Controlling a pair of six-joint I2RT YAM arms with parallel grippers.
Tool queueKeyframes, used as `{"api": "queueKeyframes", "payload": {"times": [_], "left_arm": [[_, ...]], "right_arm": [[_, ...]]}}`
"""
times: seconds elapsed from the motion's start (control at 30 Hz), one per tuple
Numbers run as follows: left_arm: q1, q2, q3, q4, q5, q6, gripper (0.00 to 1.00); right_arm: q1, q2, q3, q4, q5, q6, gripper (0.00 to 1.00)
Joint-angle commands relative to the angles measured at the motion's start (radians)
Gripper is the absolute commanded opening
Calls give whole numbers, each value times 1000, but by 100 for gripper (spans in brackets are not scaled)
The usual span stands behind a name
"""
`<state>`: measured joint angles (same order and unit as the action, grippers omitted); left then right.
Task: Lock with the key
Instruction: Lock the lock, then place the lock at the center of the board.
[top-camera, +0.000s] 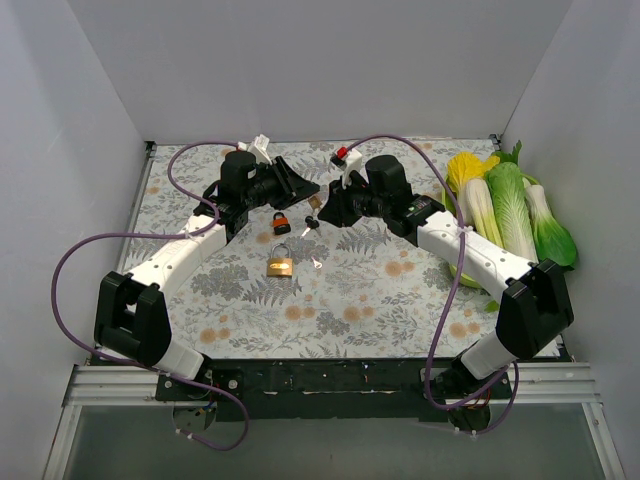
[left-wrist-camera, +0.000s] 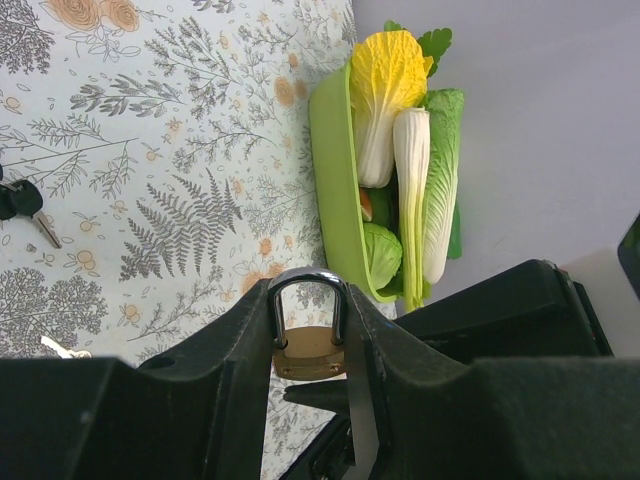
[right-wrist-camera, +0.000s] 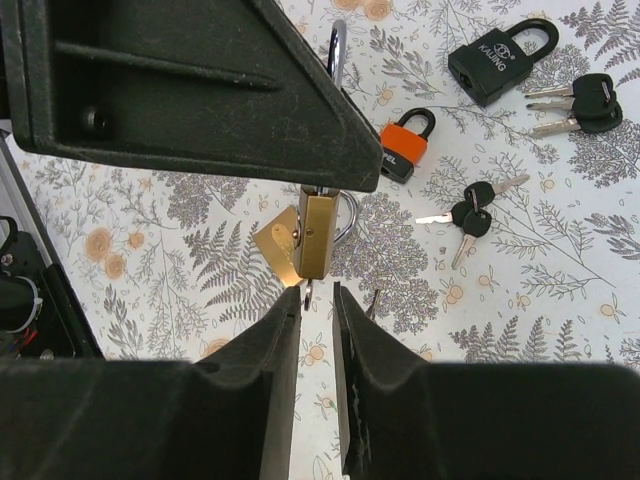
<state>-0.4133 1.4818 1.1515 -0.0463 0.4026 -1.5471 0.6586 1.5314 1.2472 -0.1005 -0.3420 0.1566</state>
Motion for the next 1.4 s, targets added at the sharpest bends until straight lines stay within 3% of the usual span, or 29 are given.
{"api": "queueKeyframes", "payload": {"times": [0.0, 0.27, 0.43, 0.53, 1.13, 1.37], "left_arm": [[4, -43, -15, 3, -2, -19, 0], [4, -43, -18, 3, 5, -25, 0], [4, -41, -15, 6, 4, -28, 0], [5, -41, -9, 8, -5, -28, 0], [143, 66, 169, 10, -70, 44, 0], [142, -99, -26, -187, 1, 237, 0]], "right_arm": [[1, -10, 38, 71, 17, 0, 27], [-1, -10, 37, 90, 24, -6, 25], [1, -5, 35, 82, 11, -11, 7], [3, -5, 34, 74, -2, -12, 1], [50, -71, -75, 65, -12, 29, 1], [50, -65, -132, 120, -46, 66, 1]]}}
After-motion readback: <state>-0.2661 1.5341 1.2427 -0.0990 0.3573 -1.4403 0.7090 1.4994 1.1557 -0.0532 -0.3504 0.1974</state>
